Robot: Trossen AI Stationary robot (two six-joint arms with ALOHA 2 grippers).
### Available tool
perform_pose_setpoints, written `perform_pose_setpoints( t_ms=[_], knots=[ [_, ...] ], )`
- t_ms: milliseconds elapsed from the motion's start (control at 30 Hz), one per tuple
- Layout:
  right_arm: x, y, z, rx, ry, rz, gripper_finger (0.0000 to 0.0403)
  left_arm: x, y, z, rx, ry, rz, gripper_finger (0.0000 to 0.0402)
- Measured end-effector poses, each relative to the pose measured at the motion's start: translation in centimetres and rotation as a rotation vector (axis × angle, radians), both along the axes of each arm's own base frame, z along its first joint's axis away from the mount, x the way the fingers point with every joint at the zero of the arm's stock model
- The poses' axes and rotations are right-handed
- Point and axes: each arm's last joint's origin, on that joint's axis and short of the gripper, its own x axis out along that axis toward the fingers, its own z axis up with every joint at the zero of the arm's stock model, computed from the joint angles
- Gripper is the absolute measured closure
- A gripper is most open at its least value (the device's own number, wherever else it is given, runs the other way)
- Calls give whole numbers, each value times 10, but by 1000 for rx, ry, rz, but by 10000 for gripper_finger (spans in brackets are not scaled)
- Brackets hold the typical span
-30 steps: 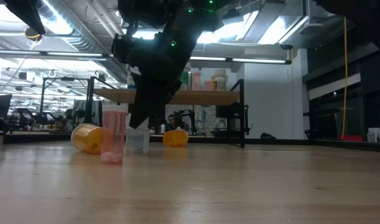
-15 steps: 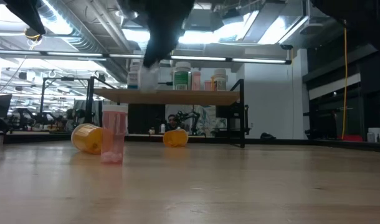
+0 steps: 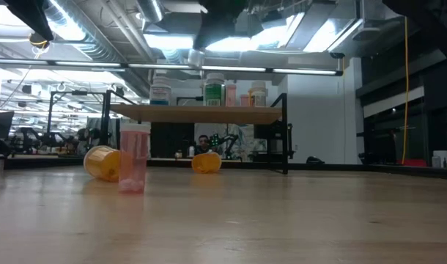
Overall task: Pick and place medicine bottles onto shelf by color
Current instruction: Put the transparent pill bottle on the shelf
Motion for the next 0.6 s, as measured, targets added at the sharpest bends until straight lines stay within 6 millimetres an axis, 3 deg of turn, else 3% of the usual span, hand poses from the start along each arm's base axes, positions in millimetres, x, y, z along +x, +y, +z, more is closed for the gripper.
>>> perform_pose_setpoints(
  t_ms=[267, 600],
  knots=[
    [3, -37, -40, 129, 98, -26, 264, 0, 0, 0, 2, -2, 1, 174],
    [7, -42, -59, 171, 169, -22, 264, 0, 0, 0, 4, -3, 2, 174]
  ],
)
